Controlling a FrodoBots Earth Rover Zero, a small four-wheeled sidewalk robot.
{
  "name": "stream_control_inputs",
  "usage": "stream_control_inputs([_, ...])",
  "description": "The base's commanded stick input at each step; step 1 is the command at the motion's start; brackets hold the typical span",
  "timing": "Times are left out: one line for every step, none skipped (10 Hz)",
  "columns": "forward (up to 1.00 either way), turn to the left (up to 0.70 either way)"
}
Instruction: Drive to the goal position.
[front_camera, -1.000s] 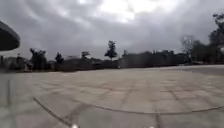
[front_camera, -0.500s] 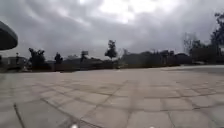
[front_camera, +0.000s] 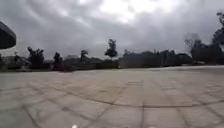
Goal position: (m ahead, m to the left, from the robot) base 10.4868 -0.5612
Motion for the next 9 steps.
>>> stream_control_inputs([1.00,0.00])
stream_control_inputs([1.00,0.00])
stream_control_inputs([1.00,0.00])
stream_control_inputs([1.00,0.00])
stream_control_inputs([1.00,0.00])
stream_control_inputs([1.00,0.00])
stream_control_inputs([1.00,0.00])
stream_control_inputs([1.00,0.00])
stream_control_inputs([1.00,0.00])
